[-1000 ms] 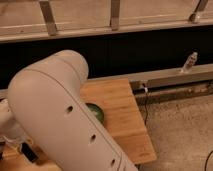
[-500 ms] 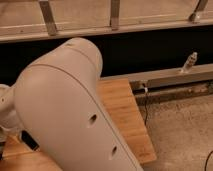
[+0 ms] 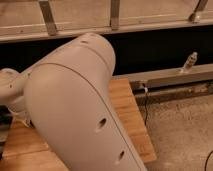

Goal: Place the eraser on the white sponge

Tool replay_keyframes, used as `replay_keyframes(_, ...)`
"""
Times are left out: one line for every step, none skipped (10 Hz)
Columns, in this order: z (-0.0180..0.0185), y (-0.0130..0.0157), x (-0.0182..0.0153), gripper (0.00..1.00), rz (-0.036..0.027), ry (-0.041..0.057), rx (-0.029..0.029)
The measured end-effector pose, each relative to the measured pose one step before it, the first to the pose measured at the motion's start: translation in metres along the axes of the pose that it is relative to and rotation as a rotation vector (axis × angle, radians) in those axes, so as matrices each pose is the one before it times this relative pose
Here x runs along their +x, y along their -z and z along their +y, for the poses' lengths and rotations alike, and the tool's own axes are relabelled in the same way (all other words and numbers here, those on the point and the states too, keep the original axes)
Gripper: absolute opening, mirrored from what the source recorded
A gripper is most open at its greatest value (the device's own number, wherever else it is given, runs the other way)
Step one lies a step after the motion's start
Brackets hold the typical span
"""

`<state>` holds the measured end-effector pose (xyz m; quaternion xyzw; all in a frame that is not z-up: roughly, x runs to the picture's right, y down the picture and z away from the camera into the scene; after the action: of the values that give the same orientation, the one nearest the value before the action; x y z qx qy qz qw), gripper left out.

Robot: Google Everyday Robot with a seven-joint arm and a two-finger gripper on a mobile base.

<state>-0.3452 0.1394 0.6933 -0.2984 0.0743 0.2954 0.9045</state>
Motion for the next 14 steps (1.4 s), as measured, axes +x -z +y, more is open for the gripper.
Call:
replay_keyframes(-0.01602, -0.0002, -0.00403, 0.0, -0.00244, 0.00293, 0.01357)
replay_keyframes(-0.01651, -0.00108, -0.00337, 0.0, 0.00029, -0.0024, 0.00208)
replay_keyframes(-0.0121, -0.00126, -0.00402, 0.0, -0.00182, -0.0004, 0.00223)
replay_keyframes(-0.01009, -0.00023, -0.00436, 0.0, -0.00383, -0.00053, -0.00461)
replay_keyframes(-0.01047, -0.0004, -0.00439, 0.0, -0.01968, 0.00112, -0.01916)
replay_keyframes(-0.01044, -0.00044, 0.0003, 0.0, -0.00986, 0.00088, -0.00965)
replay_keyframes(-0.00366, 0.00039, -0.00064, 0.0, -0.00637, -0.00052, -0.00506)
replay_keyframes(0.00261, -0.00008, -0.0011, 0.0, -0.00149, 0.00332, -0.00265)
replay_keyframes(0.0026, -0.00019, -0.00098, 0.0, -0.00139, 0.0008, -0.0044)
replay_keyframes(-0.00261, -0.00038, 0.00198, 0.0, 0.00098, -0.00374, 0.00489)
replay_keyframes(-0.00179, -0.00099, 0.00175, 0.0, 0.01174, -0.00789, 0.01415)
replay_keyframes(-0.00685, -0.00378, 0.00493, 0.0, 0.04686, -0.00801, 0.0433)
replay_keyframes(-0.00786, -0.00105, 0.0011, 0.0, 0.02539, -0.00717, 0.02205)
replay_keyframes(-0.01695, -0.00141, 0.00467, 0.0, 0.03624, -0.01424, 0.03455)
